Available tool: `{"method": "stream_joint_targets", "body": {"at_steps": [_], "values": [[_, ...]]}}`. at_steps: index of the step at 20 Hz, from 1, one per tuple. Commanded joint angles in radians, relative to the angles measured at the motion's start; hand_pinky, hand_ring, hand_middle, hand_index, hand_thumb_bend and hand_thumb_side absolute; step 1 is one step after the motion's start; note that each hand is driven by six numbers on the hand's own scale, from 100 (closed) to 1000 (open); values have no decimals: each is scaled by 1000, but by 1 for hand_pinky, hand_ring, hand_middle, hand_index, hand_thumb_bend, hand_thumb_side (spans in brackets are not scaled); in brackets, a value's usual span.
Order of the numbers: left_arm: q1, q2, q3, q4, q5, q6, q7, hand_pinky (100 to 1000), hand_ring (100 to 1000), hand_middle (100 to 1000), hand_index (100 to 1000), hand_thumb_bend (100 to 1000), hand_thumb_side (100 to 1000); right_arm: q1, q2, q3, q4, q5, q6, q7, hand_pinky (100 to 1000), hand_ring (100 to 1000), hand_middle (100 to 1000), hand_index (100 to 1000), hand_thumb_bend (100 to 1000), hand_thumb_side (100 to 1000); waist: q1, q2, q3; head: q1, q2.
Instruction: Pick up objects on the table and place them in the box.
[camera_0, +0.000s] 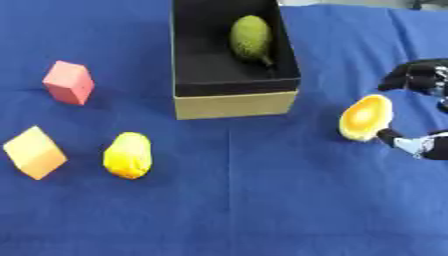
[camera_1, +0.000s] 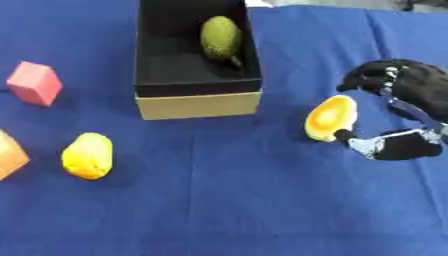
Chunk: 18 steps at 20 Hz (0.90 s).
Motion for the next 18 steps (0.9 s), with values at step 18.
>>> {"method": "stream_joint_targets", "body": {"at_steps": [18], "values": [[-6, 4, -5, -15, 4, 6, -9, 857, 708, 627, 845, 100, 661, -28, -11, 14, -9, 20, 62, 97, 877, 899, 839, 870, 459, 504, 7, 13, 18, -18, -39]]}}
